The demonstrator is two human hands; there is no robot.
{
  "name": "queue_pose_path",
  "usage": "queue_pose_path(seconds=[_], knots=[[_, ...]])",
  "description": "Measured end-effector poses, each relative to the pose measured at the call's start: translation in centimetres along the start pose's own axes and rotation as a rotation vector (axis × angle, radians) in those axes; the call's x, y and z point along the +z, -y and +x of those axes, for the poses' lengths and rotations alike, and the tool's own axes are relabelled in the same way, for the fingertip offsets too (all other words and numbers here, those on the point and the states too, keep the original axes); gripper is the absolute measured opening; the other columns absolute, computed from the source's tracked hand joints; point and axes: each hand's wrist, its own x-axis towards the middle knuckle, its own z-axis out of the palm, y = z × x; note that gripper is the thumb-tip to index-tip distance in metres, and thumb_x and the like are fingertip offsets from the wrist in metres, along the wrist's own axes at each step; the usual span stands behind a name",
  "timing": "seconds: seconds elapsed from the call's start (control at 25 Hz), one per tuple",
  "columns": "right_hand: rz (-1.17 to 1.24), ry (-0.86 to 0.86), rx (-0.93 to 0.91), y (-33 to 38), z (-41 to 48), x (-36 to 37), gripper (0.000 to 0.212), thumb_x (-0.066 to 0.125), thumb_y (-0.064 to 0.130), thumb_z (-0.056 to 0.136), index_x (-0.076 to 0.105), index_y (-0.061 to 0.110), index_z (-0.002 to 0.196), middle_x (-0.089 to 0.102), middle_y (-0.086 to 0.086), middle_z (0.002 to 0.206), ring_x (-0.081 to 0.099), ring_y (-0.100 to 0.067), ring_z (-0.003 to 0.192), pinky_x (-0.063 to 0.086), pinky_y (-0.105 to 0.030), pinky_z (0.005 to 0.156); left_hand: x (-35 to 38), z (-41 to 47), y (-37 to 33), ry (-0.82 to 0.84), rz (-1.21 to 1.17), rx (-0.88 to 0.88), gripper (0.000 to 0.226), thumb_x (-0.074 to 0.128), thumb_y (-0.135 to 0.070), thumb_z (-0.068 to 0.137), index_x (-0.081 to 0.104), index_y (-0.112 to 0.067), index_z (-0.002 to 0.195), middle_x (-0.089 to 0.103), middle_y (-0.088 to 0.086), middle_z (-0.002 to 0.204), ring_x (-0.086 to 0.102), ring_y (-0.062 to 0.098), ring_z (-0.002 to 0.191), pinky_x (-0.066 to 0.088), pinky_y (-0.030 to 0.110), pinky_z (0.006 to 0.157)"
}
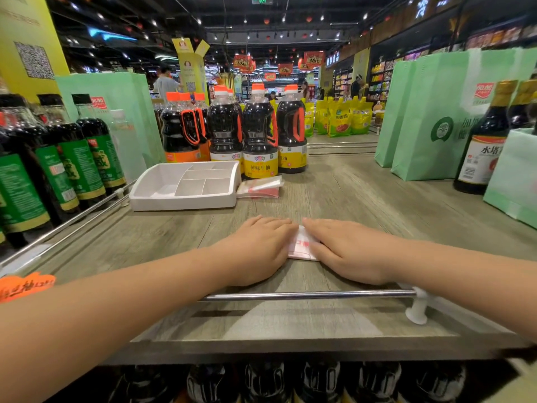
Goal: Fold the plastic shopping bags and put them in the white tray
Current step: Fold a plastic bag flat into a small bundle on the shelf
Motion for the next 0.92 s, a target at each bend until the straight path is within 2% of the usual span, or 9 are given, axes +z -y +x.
queue_pose_path(seconds=[0.24, 0.4, 0.48, 0.52, 0.6, 0.64, 0.72, 0.84, 0.92], knots=[[0.042, 0.139, -0.019, -0.4, -0.1, -0.3, 0.062, 0.014, 0.050, 0.106, -0.001, 0.023, 0.160, -0.005, 0.011, 0.166, -0.002, -0.001, 0.151, -0.002, -0.017, 0.117, -0.1, -0.7, 0.2, 0.273, -0.131, -0.048, 0.062, 0.008, -0.053, 0.104, -0.015, -0.029, 0.156, -0.020, -0.012, 0.163, -0.016, 0.006, 0.150, -0.008, 0.034, 0.123], [0.002, 0.165, -0.025, -0.6, -1.0, -0.6, 0.062, 0.017, 0.050, 0.106, 0.006, 0.022, 0.160, -0.001, 0.008, 0.167, 0.002, -0.004, 0.152, 0.002, -0.023, 0.122, -0.2, -1.0, 0.6, 0.293, -0.099, -0.059, 0.062, 0.006, -0.056, 0.103, -0.019, -0.034, 0.155, -0.023, -0.016, 0.162, -0.017, 0.007, 0.150, -0.008, 0.036, 0.124], [0.037, 0.142, -0.028, -0.8, -1.4, -0.7, 0.060, 0.021, 0.052, 0.105, 0.023, 0.024, 0.158, 0.016, 0.007, 0.165, 0.016, -0.008, 0.150, 0.011, -0.027, 0.123, -0.2, -1.1, 0.9, 0.278, -0.138, -0.066, 0.060, 0.006, -0.057, 0.103, -0.012, -0.038, 0.156, -0.018, -0.019, 0.163, -0.014, 0.006, 0.151, -0.007, 0.038, 0.124], [0.068, 0.103, -0.028, -1.1, -1.5, -0.7, 0.055, 0.024, 0.052, 0.105, 0.039, 0.025, 0.150, 0.034, 0.006, 0.159, 0.031, -0.010, 0.144, 0.022, -0.031, 0.121, -0.1, -1.1, 1.0, 0.249, -0.156, -0.068, 0.058, 0.008, -0.058, 0.102, -0.005, -0.041, 0.157, -0.012, -0.020, 0.164, -0.010, 0.007, 0.151, -0.006, 0.038, 0.124], [0.099, -0.037, -0.040, -1.4, -1.3, -0.7, 0.045, 0.029, 0.055, 0.102, 0.062, 0.028, 0.116, 0.060, 0.007, 0.118, 0.055, -0.011, 0.109, 0.044, -0.039, 0.099, 0.0, -0.7, 1.5, 0.135, -0.144, -0.083, 0.052, 0.014, -0.056, 0.104, 0.015, -0.047, 0.155, 0.006, -0.017, 0.165, 0.002, 0.011, 0.152, -0.001, 0.039, 0.123], [0.109, -0.114, -0.041, -1.4, -1.1, -0.7, 0.042, 0.032, 0.057, 0.100, 0.063, 0.028, 0.102, 0.058, 0.009, 0.101, 0.055, -0.009, 0.094, 0.047, -0.039, 0.088, 0.1, -0.3, 1.8, 0.059, -0.115, -0.088, 0.048, 0.020, -0.052, 0.105, 0.026, -0.047, 0.152, 0.017, -0.013, 0.164, 0.011, 0.015, 0.151, 0.005, 0.040, 0.121], [0.141, -0.251, -0.078, -1.1, -0.6, -0.4, 0.032, 0.045, 0.053, 0.097, 0.061, 0.025, 0.089, 0.054, 0.010, 0.088, 0.052, -0.008, 0.080, 0.046, -0.033, 0.076, 0.2, 0.3, 2.0, -0.101, -0.055, -0.073, 0.039, 0.032, -0.041, 0.106, 0.046, -0.041, 0.142, 0.041, -0.005, 0.150, 0.032, 0.021, 0.140, 0.024, 0.042, 0.115], [0.097, -0.350, -0.116, -0.4, 0.2, -0.3, 0.021, 0.053, 0.041, 0.097, 0.060, 0.025, 0.108, 0.056, 0.009, 0.105, 0.053, -0.009, 0.096, 0.038, -0.024, 0.079, 0.3, 0.7, 1.3, -0.157, -0.128, -0.056, 0.036, 0.037, -0.037, 0.105, 0.059, -0.024, 0.130, 0.057, 0.000, 0.130, 0.049, 0.023, 0.123, 0.041, 0.043, 0.103], [0.035, -0.208, -0.093, -0.3, 0.6, 0.0, 0.045, 0.042, 0.043, 0.102, 0.043, 0.024, 0.143, 0.045, 0.006, 0.143, 0.043, -0.011, 0.130, 0.036, -0.026, 0.102, 0.6, 0.7, 0.9, 0.016, -0.196, -0.075, 0.050, 0.028, -0.044, 0.106, 0.045, -0.019, 0.146, 0.045, 0.002, 0.150, 0.037, 0.023, 0.141, 0.030, 0.040, 0.116]])
